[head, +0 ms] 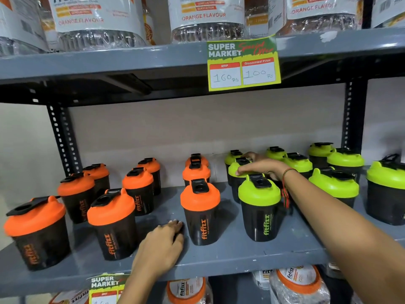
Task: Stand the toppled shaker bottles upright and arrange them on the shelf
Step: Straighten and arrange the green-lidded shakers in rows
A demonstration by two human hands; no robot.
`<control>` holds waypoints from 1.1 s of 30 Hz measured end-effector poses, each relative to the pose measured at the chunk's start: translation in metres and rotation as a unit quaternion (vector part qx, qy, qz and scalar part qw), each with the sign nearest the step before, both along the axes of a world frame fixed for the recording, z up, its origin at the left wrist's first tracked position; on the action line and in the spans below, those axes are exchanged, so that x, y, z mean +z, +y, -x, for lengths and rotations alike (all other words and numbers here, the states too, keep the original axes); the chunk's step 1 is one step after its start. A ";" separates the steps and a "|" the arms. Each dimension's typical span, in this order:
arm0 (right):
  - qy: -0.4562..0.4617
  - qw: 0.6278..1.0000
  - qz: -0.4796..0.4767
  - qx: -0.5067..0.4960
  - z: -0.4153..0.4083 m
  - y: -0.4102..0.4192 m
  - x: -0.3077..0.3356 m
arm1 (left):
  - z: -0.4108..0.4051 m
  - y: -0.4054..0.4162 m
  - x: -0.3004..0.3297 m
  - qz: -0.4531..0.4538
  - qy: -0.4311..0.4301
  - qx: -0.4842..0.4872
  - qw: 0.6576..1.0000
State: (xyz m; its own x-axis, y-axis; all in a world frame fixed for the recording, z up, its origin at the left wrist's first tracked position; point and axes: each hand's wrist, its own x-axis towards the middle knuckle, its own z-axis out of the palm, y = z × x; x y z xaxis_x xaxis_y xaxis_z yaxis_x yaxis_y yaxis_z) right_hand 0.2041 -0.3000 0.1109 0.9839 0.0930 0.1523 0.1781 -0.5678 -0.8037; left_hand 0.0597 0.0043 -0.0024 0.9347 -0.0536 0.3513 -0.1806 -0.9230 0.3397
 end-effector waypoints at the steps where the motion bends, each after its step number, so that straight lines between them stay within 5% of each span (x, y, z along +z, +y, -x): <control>1: 0.004 1.000 0.002 0.002 0.000 0.000 0.001 | 0.000 0.000 0.000 0.001 0.002 0.001 1.000; 10: 0.004 0.999 -0.043 -0.008 0.006 -0.004 0.005 | 0.002 -0.001 0.003 0.003 -0.001 -0.002 1.000; 15: -0.127 0.981 -0.138 -0.041 0.036 -0.008 0.028 | 0.004 -0.001 0.004 0.003 -0.005 -0.002 1.000; 19: -0.297 0.930 -0.197 -0.084 0.085 -0.024 0.049 | 0.006 -0.002 0.005 -0.004 0.001 -0.005 1.000; 24: -0.496 0.821 -0.129 -0.251 0.160 -0.072 0.017 | 0.005 -0.004 0.004 -0.026 0.011 0.000 1.000; 27: -0.447 0.826 -0.152 -0.308 0.177 -0.094 -0.027 | 0.004 -0.004 0.004 -0.033 0.012 0.002 0.999; 33: -0.222 0.931 -0.133 -0.257 0.175 -0.120 -0.092 | 0.006 -0.004 0.004 -0.034 0.012 0.002 0.999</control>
